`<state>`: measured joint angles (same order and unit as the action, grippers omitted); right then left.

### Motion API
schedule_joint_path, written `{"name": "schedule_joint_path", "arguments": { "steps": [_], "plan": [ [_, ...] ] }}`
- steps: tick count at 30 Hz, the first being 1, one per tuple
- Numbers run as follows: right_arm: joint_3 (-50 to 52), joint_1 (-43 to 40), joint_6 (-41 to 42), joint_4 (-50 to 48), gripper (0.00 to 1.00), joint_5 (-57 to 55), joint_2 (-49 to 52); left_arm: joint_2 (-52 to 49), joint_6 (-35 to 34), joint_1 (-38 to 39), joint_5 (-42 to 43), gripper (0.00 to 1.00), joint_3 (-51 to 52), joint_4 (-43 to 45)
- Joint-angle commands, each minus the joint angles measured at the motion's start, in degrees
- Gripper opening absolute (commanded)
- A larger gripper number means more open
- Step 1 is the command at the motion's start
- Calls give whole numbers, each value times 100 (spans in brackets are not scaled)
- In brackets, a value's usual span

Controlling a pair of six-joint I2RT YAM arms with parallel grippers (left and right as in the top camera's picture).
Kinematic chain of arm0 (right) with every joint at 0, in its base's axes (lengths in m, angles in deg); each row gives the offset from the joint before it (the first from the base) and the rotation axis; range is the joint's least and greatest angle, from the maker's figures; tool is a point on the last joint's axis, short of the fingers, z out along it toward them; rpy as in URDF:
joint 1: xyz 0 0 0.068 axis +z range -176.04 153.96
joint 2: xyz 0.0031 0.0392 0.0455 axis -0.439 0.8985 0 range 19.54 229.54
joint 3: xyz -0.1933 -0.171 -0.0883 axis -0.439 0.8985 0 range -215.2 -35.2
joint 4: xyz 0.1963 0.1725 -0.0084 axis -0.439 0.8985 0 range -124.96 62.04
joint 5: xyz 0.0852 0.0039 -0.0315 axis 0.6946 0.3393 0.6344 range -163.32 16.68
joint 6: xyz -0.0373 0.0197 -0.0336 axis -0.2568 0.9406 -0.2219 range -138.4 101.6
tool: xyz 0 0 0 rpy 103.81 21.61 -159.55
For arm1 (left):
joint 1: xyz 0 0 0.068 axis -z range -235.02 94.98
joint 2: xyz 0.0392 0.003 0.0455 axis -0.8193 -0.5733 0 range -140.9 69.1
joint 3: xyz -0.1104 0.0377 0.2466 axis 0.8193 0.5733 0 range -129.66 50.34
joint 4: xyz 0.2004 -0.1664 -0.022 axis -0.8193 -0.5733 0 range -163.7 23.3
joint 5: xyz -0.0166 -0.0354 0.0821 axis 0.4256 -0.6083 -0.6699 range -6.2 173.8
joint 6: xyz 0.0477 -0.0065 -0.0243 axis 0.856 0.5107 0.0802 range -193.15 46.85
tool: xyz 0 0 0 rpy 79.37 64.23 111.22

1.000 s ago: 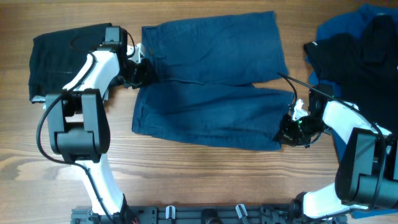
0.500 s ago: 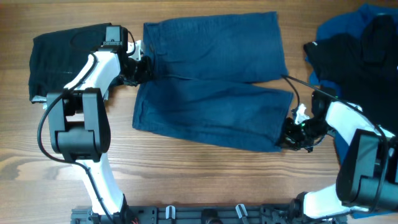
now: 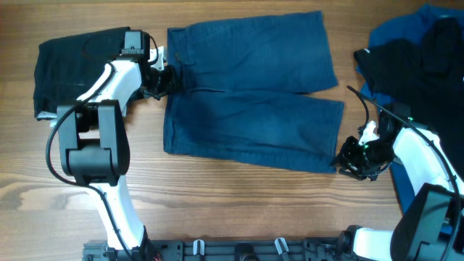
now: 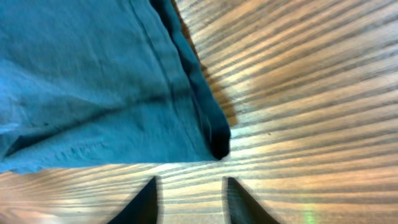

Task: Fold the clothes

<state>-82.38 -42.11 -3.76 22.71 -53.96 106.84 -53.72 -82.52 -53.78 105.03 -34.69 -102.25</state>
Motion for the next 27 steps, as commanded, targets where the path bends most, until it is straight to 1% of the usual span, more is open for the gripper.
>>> {"name": "schedule_joint_path", "arguments": {
  "steps": [1, 2, 3, 6, 7, 8, 9, 10, 11, 12, 15, 18, 23, 25, 26, 27],
  "plan": [
    [-330, -42, 68, 52, 50, -142, -55, 133, 11, -7, 417, 52, -149, 0],
    [-463, -42, 72, 129, 56, -160, -55, 256, 11, -7, 450, 54, -221, -20],
    [-595, -39, 46, 199, 60, -184, -55, 398, 11, -7, 446, 56, -291, -61],
    [-1038, -39, -125, 306, 60, -199, -55, 798, 9, -7, 422, 57, -350, -155],
    [-1163, -39, -199, 280, 60, -197, -55, 905, 4, -7, 424, 57, -350, -210],
    [-1239, -39, -315, 190, 57, -175, -55, 1003, -13, -7, 424, 56, -350, -315],
    [-1246, -39, -387, 52, 48, -175, -55, 1056, -15, -4, 424, 50, -350, -468],
    [-1244, -39, -415, -87, 28, -181, -52, 1069, -13, 4, 424, 36, -348, -640],
    [-1233, -39, -404, -332, 9, -175, -26, 1049, -11, 24, 422, 12, -343, -925],
    [-1233, -39, -409, -470, 5, -175, -4, 1019, -11, 37, 420, 6, -313, -1064],
    [-1233, -20, -448, -994, 4, 94, 181, 905, -11, 116, 420, 4, 4, -1036],
    [-1152, 162, -863, -1749, 4, 627, 509, 789, -13, 232, 424, 4, 411, -699],
    [-1137, 428, -1091, -2590, 4, 619, 1390, 684, -13, 354, 400, 7, 767, -673],
    [-1137, 439, -1169, -2813, 4, 568, 1899, 656, -15, 354, 181, 8, 914, -691],
    [-1137, 437, -1167, -2938, 5, 356, 2262, 645, -20, 354, -57, 8, 1071, -688],
    [-1137, 437, -1165, -2983, 4, 216, 2406, 645, -63, 352, -127, 8, 1145, -710]
  ]
}}
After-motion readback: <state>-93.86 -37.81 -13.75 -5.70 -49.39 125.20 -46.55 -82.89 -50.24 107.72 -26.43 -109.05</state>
